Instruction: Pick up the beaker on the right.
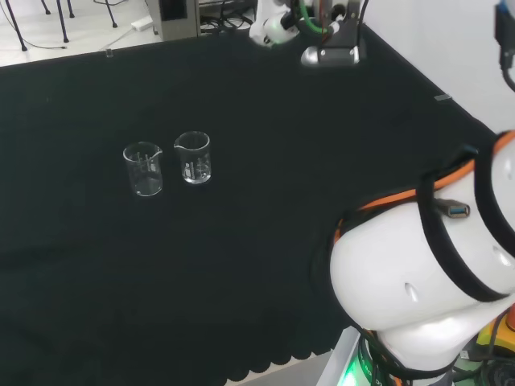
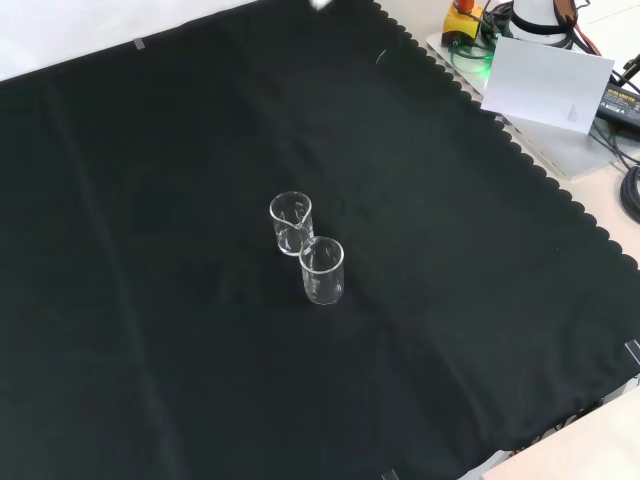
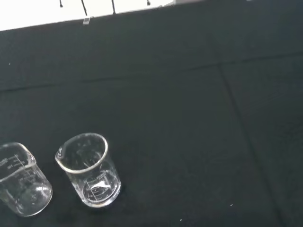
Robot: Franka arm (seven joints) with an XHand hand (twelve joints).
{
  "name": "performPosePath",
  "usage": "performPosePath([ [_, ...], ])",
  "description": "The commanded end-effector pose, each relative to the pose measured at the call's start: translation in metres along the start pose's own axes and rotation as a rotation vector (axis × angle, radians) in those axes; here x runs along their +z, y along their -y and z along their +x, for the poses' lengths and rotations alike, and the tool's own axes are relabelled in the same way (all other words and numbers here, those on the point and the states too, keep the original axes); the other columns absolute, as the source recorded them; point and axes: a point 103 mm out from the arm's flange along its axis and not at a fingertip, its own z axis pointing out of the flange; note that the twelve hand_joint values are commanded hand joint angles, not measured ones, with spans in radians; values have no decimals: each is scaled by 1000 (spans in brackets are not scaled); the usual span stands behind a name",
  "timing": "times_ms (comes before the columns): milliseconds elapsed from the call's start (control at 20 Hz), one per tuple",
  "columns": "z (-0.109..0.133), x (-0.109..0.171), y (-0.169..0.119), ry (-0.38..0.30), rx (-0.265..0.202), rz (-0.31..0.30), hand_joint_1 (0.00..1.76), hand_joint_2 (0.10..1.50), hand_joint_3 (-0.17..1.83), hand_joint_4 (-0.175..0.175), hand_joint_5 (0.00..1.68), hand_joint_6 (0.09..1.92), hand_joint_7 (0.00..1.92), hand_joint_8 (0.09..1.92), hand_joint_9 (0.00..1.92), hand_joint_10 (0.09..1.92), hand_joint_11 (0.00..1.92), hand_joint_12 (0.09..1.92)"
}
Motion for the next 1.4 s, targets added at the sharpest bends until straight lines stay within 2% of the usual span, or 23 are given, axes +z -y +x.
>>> performPosePath([
  [50, -3, 53, -52, -56, -37, 4, 632, 1073, -175, -23, 313, 87, 254, 621, 274, 709, 0, 1084],
  [450, 0, 104, -74, -86, -88, 87, 653, 975, -175, -23, 293, 87, 216, 607, 276, 699, 0, 1060],
  [650, 2, 128, -81, -148, -103, 140, 660, 941, -175, -26, 274, 87, 199, 602, 269, 694, 0, 1048],
  [800, 3, 144, -85, -177, -137, 158, 666, 935, -175, -31, 259, 87, 188, 603, 258, 685, 0, 1063],
  [1000, 5, 159, -88, -205, -194, 173, 686, 916, -175, -31, 237, 87, 169, 599, 248, 679, 0, 1069],
  [1400, 8, 183, -91, -246, -254, 219, 731, 883, -175, -33, 200, 87, 122, 596, 218, 669, 0, 1027],
])
